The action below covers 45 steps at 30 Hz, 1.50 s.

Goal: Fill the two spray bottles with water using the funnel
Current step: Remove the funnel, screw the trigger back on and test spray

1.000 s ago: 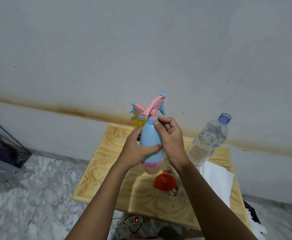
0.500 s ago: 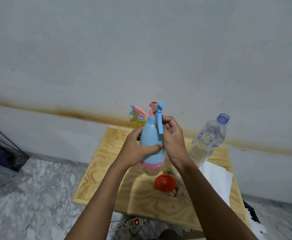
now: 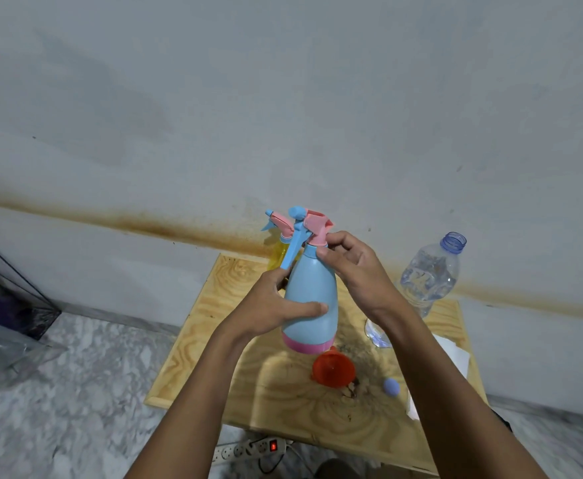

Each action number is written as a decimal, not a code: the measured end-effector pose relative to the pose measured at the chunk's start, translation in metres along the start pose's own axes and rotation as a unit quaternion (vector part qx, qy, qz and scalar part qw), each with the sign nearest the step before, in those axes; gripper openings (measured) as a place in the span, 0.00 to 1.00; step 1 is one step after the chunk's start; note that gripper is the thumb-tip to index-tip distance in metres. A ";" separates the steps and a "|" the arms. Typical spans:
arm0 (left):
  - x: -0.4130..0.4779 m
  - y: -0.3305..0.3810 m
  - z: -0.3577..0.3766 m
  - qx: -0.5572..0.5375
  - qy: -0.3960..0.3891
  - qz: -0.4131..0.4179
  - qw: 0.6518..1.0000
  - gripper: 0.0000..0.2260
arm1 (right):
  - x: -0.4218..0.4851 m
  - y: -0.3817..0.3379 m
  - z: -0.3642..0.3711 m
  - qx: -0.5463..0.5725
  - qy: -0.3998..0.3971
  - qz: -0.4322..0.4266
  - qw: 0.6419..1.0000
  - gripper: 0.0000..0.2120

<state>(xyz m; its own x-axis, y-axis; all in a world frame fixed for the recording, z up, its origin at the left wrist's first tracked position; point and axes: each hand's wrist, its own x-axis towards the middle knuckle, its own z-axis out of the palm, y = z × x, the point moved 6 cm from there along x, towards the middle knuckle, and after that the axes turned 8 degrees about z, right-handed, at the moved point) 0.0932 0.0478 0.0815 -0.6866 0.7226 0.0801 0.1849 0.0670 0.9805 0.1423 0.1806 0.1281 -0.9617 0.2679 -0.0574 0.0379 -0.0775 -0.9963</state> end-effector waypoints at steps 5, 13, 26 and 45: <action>-0.001 -0.004 0.002 0.008 0.025 0.001 1.000 0.29 | 0.000 -0.002 0.002 -0.049 -0.009 -0.005 0.999 0.10; 0.004 0.000 0.004 0.045 0.081 0.036 0.995 0.25 | 0.000 0.007 0.000 -0.056 0.111 -0.012 0.992 0.08; -0.002 -0.006 0.009 -0.010 -0.084 0.002 0.996 0.23 | -0.005 0.007 -0.004 -0.086 -0.018 0.028 0.996 0.11; -0.010 -0.043 0.014 -0.054 -0.108 -0.043 0.992 0.29 | 0.008 0.025 0.025 -0.116 -0.048 0.073 0.989 0.14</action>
<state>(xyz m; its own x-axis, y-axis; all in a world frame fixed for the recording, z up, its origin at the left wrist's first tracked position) 0.1021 0.0476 0.0354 -0.5271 0.8491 -0.0337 0.0473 0.0689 0.9965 0.1285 0.1573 0.1042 -0.9625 0.1765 -0.2061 0.2285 0.1179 -0.9664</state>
